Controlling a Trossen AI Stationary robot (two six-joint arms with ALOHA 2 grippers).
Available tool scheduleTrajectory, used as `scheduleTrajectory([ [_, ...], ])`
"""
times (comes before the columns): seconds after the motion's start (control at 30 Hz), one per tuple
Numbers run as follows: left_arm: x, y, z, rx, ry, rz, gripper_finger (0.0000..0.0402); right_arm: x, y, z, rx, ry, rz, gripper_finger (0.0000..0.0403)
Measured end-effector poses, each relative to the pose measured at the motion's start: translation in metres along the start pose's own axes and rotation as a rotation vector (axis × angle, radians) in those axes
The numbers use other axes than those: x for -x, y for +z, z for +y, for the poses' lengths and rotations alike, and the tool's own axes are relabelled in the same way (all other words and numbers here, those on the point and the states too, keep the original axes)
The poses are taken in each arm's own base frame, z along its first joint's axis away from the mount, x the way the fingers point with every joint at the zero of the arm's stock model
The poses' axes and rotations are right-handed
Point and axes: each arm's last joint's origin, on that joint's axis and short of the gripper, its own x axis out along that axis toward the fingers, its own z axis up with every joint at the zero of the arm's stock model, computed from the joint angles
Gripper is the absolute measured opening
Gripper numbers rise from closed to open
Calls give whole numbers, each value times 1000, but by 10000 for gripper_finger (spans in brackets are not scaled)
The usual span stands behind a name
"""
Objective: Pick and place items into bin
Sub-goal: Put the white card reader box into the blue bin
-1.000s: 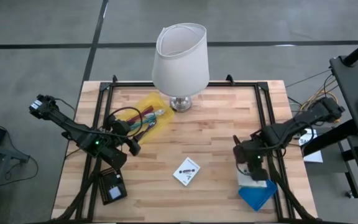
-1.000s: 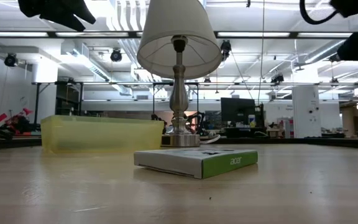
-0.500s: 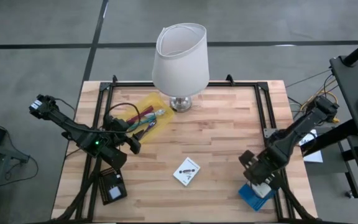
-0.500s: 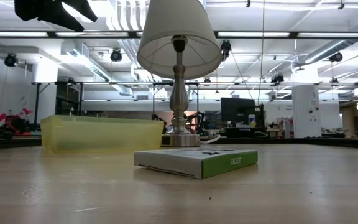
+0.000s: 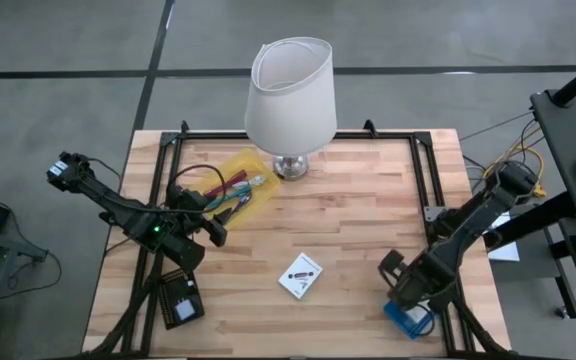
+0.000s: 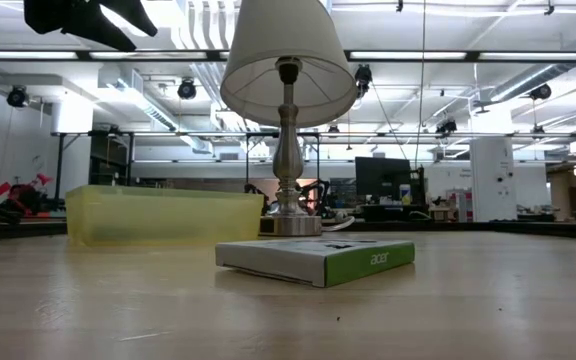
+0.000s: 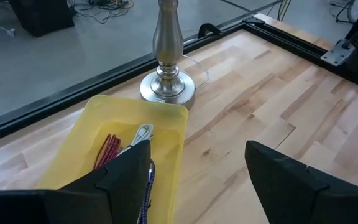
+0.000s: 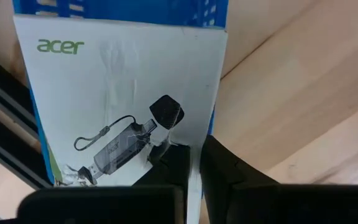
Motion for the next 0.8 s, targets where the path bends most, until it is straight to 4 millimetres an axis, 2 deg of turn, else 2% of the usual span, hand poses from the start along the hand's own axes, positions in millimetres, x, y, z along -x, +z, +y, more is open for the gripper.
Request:
scheduleTrajectory([
  [0.2,0,0,0,-2,1,0,246,7,10,3,70,46,-56,13],
  [0.47,0,0,0,-3,2,0,246,5,9,4,59,53,-50,17],
  [0.8,0,0,0,-37,2,1,246,3,9,4,58,60,-53,100],
])
